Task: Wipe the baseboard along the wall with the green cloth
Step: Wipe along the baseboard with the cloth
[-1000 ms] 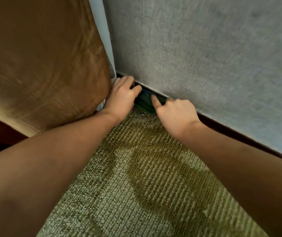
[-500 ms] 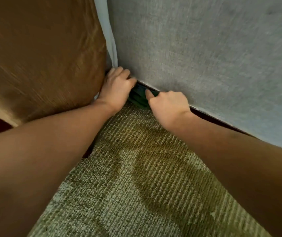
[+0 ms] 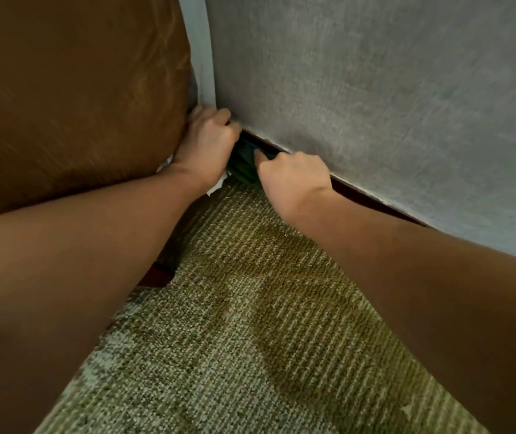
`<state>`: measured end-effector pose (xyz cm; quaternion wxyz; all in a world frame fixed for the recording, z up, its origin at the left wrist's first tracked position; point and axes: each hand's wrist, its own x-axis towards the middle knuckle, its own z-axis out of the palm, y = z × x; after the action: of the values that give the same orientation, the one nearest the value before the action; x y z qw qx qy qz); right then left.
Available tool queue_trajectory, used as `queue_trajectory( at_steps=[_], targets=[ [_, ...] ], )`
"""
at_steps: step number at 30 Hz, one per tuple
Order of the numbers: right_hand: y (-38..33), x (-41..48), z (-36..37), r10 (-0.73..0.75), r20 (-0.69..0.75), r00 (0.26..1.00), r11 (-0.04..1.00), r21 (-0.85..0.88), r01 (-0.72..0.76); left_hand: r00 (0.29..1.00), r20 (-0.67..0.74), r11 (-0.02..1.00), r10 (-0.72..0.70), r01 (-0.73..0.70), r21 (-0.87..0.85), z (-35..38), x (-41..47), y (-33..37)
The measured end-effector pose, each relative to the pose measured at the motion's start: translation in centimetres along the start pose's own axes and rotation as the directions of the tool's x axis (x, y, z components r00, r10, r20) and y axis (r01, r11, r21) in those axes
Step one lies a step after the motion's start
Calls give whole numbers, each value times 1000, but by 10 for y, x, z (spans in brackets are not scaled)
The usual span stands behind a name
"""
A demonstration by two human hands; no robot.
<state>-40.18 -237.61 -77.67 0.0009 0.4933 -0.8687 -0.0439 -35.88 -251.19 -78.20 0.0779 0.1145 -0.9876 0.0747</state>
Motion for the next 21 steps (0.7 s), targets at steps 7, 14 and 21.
queue_trajectory(
  at_steps=[7, 14, 21],
  targets=[
    [-3, 5, 2, -11, -15, 1000, 1000, 7, 12, 991, -64, 982, -114, 103, -158, 6, 1, -3],
    [1, 0, 8, -12, -35, 999, 1000, 9, 12, 979, -112, 947, -170, 130, -293, 15, -11, 6],
    [16, -34, 26, -44, 38, 998, 997, -58, 46, 916, -25, 805, -400, 338, -488, 34, -23, 52]
  ],
)
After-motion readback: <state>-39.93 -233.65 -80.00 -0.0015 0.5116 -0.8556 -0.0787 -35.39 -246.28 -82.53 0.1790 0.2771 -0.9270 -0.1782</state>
